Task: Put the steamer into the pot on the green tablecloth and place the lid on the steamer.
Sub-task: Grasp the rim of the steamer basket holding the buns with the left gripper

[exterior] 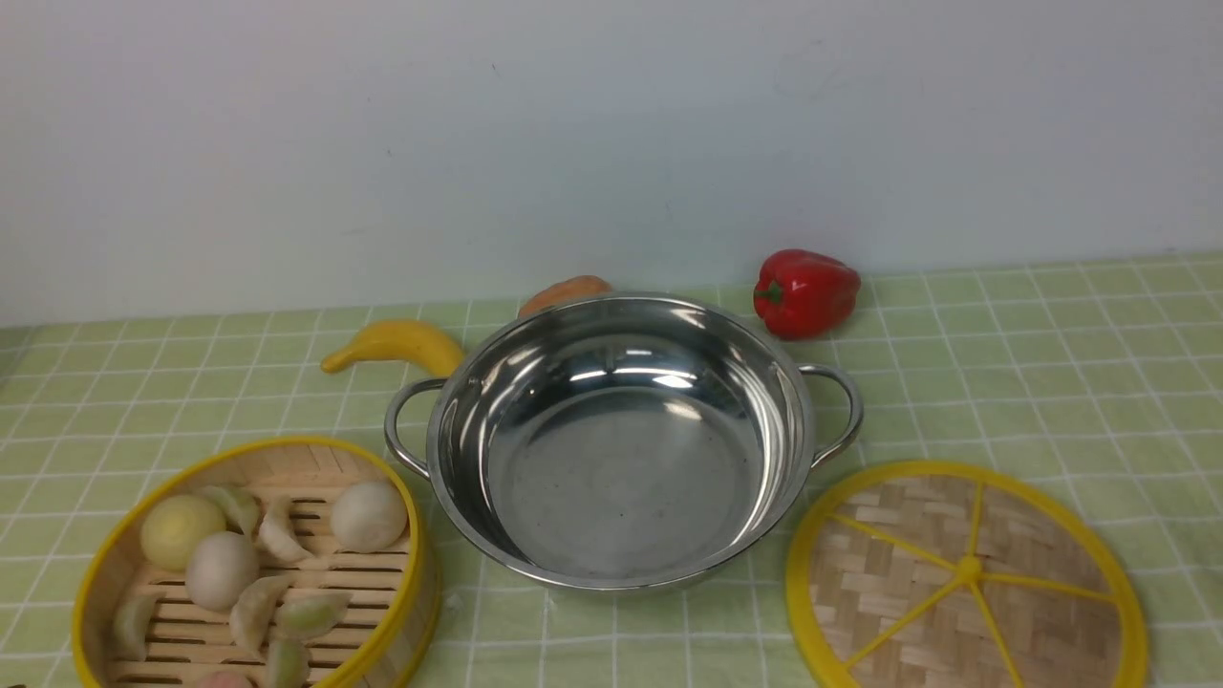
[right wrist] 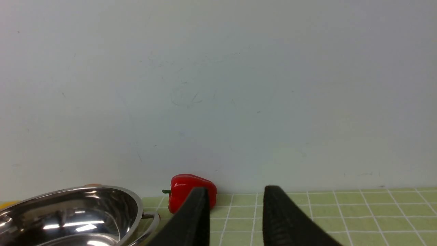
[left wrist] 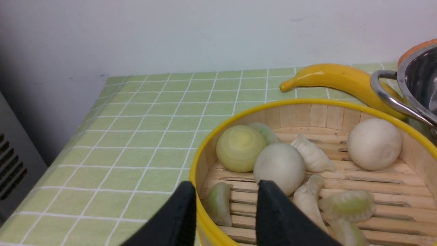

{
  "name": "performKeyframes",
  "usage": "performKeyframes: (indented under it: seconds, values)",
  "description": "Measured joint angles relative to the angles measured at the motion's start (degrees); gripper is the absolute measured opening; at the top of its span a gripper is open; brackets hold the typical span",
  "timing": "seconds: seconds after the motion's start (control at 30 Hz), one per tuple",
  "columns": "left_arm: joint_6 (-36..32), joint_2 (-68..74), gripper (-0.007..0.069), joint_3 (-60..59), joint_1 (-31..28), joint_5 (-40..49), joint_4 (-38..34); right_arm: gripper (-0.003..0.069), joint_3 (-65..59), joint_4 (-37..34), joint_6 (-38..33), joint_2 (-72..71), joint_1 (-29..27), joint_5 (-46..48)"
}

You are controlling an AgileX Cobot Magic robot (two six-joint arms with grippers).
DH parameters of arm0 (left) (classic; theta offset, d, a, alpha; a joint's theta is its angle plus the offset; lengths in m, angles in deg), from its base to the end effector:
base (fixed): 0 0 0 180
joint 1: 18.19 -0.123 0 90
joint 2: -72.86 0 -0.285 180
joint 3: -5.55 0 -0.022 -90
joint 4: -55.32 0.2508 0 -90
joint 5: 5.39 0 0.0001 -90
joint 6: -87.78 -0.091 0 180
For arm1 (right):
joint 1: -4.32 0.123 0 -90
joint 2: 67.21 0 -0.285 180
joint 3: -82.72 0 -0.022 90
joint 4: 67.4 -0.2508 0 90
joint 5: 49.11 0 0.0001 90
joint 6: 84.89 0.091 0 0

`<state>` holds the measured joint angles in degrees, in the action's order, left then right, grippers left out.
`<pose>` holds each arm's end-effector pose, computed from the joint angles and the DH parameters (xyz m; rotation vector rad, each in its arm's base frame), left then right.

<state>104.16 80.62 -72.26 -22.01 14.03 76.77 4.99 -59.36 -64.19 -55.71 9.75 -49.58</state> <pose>0.0528 0.0147 0.1813 -0.0847 1.8116 0.2067 0.0619 0.0060 0.2071 0.0971 1.5516 0.2506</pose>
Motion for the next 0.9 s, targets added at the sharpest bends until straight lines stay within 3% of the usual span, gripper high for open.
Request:
performKeyframes:
  seconds: [0.4,0.5,0.7,0.9]
  values:
    - [-0.4,0.0,0.0243,0.0,0.0,-0.4,0.8,0.0242,0.0,-0.5,0.4,0.0,0.0,-1.4]
    - [3.7,0.0,0.0243,0.0,0.0,-4.9,-4.6,0.0242,0.0,-2.0,3.0,0.0,0.0,-5.4]
    - [16.2,0.0,0.0243,0.0,0.0,-17.7,-22.4,0.0242,0.0,-3.0,13.7,0.0,0.0,-19.0]
    - [18.1,0.0,0.0243,0.0,0.0,-25.0,-26.5,0.0242,0.0,-3.0,18.1,0.0,0.0,-27.9]
